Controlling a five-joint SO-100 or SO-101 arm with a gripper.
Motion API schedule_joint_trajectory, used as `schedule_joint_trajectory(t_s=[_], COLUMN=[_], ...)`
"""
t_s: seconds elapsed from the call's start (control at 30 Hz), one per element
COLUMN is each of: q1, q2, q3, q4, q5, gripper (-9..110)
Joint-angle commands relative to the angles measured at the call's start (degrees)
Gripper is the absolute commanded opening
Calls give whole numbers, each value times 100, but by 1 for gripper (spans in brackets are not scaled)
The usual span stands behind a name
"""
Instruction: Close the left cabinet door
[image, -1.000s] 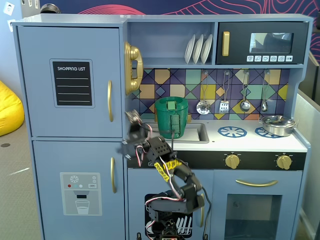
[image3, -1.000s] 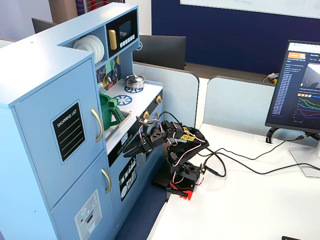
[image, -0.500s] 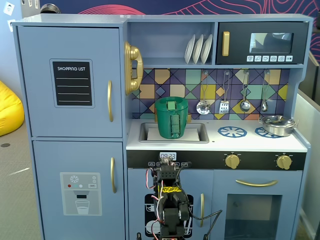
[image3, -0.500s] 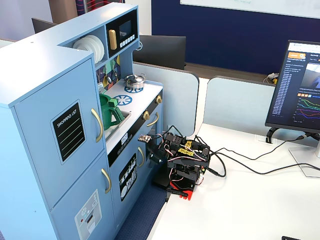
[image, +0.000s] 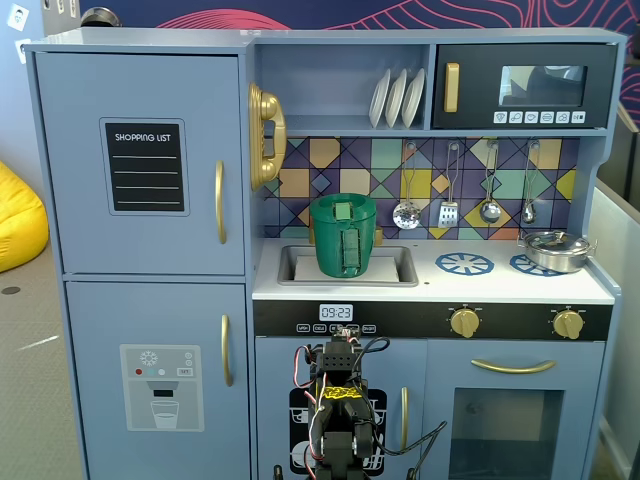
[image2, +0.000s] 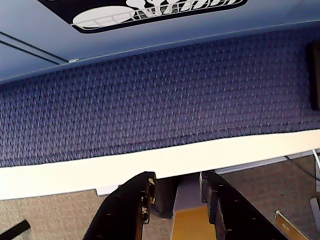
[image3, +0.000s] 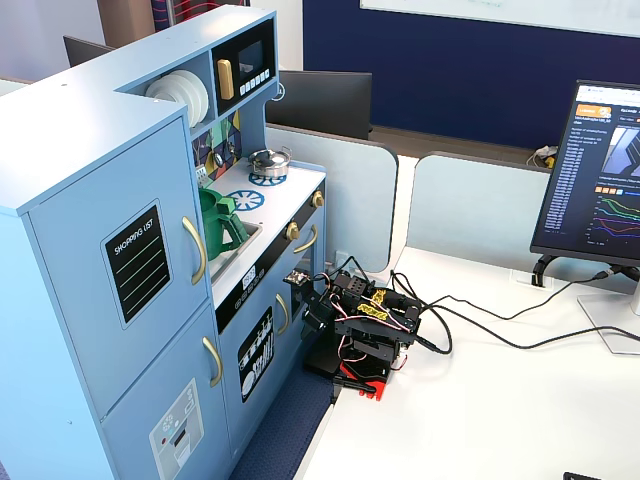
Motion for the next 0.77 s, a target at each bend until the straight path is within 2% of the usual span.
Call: schedule_joint_trajectory(t_s=[0.0,0.13,0.3,0.73], q1=[35,70,44,70], q2=[0,0,0,0], q3=[-35,-35,-35,-35], q4=[1037,1028,1107,1107], q5=[272,255,-255,-246], gripper=[0,0,1,4])
